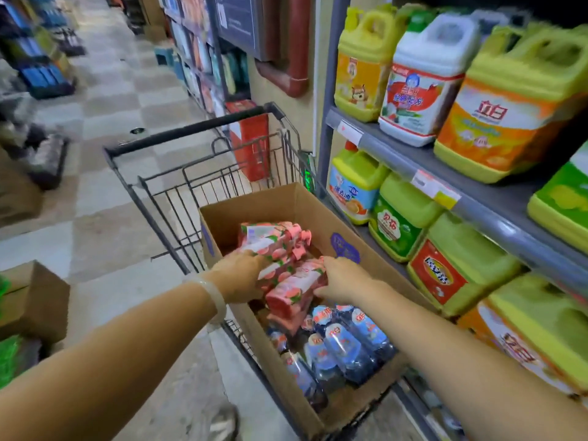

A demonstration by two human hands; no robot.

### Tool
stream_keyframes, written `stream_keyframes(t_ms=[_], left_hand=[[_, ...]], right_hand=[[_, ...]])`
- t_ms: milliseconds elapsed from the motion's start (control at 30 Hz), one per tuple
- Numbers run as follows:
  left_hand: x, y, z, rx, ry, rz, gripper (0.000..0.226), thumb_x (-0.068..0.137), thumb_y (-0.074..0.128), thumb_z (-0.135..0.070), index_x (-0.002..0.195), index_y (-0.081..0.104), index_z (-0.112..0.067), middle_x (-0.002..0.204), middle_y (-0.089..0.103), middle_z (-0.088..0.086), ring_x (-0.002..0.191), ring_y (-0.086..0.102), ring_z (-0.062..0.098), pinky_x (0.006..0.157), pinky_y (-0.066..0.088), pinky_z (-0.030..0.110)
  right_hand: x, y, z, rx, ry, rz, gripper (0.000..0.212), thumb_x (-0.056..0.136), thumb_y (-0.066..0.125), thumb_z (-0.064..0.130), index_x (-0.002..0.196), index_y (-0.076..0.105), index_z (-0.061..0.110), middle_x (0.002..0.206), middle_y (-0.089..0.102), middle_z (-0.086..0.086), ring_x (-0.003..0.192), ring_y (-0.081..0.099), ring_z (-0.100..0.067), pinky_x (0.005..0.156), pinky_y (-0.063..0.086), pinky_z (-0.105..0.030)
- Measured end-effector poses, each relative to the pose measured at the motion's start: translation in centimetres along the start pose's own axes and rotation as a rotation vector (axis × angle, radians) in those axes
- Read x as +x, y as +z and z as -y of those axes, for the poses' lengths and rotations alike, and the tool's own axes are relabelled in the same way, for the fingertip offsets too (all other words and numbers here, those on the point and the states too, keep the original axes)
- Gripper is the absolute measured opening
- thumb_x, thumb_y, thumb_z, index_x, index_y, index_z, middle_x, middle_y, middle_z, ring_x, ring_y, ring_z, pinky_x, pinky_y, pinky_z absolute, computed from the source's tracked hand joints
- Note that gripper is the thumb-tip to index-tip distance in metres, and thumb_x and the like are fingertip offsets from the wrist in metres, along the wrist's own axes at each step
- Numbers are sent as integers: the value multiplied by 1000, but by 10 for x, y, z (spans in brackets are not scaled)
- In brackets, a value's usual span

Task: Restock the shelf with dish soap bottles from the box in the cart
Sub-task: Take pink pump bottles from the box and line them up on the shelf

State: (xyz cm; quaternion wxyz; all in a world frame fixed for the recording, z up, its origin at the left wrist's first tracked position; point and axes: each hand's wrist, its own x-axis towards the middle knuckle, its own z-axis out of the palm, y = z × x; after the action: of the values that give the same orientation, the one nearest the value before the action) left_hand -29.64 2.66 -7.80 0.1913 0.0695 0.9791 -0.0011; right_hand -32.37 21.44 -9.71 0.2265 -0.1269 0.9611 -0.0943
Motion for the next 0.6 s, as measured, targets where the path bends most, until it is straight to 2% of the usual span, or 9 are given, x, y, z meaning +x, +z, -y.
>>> stream_keyframes(t_ms=[100, 200, 267, 333, 400, 467, 500, 533, 600], left_hand=[[55, 11, 31, -15, 27, 77, 49, 87, 58, -40, 129, 48, -18, 125, 53, 8, 112, 54, 26, 91, 44, 29], [115, 17, 65, -26, 43, 150, 47, 88, 56, -40, 125, 48, -13, 125, 53, 11, 113, 53, 30, 95, 46, 35], [151, 20, 87, -21, 86, 211, 50, 88, 58, -36, 129, 45, -10, 129, 50, 12, 118, 51, 32, 98, 44, 38], [185, 21, 107, -40, 135, 277, 52, 89, 59, -35, 131, 45, -9, 132, 49, 11, 122, 49, 33, 99, 41, 35], [213, 24, 122, -59, 173, 372, 40, 92, 56, -28, 126, 51, -7, 129, 53, 11, 121, 50, 30, 95, 39, 28], [240, 34, 134, -94, 178, 539, 32, 93, 54, -25, 117, 59, -6, 118, 61, 9, 112, 56, 27, 85, 39, 21], [250, 36, 139, -100, 167, 616, 34, 91, 56, -30, 117, 60, -7, 116, 62, 7, 108, 58, 26, 84, 40, 22], [260, 39, 143, -90, 156, 670, 44, 86, 59, -40, 117, 60, -9, 119, 62, 7, 108, 59, 27, 87, 43, 24], [278, 47, 152, -54, 201, 767, 70, 63, 60, -59, 113, 63, -12, 123, 63, 9, 112, 58, 29, 93, 45, 31]], right_hand=[[40, 27, 3, 103, 69, 46, 53, 86, 64, 32, 128, 45, 6, 126, 54, -16, 114, 54, -33, 90, 48, -36], [81, 43, 17, 219, 169, 104, 47, 89, 61, 29, 125, 45, 4, 129, 53, -18, 118, 52, -32, 89, 43, -31], [108, 49, 32, 310, 235, 137, 51, 89, 60, 30, 128, 41, 3, 131, 51, -18, 120, 50, -30, 88, 40, -30], [137, 56, 48, 439, 312, 139, 53, 88, 61, 31, 130, 39, 6, 129, 54, -14, 119, 52, -29, 88, 41, -30], [165, 64, 63, 593, 370, 109, 54, 87, 62, 30, 132, 40, 11, 127, 56, -10, 115, 54, -27, 88, 42, -27], [193, 80, 78, 742, 439, 75, 68, 83, 66, 34, 139, 34, 11, 130, 54, -9, 117, 53, -27, 93, 42, -27], [203, 87, 86, 825, 484, 60, 81, 80, 68, 40, 143, 28, 11, 134, 51, -7, 122, 51, -27, 98, 41, -28], [214, 98, 93, 925, 528, 19, 94, 73, 71, 48, 146, 22, 12, 137, 49, -6, 125, 49, -28, 103, 40, -32], [239, 138, 96, 1098, 657, -87, 113, 52, 69, 69, 143, 27, 16, 136, 52, -4, 124, 52, -26, 104, 43, -40]])
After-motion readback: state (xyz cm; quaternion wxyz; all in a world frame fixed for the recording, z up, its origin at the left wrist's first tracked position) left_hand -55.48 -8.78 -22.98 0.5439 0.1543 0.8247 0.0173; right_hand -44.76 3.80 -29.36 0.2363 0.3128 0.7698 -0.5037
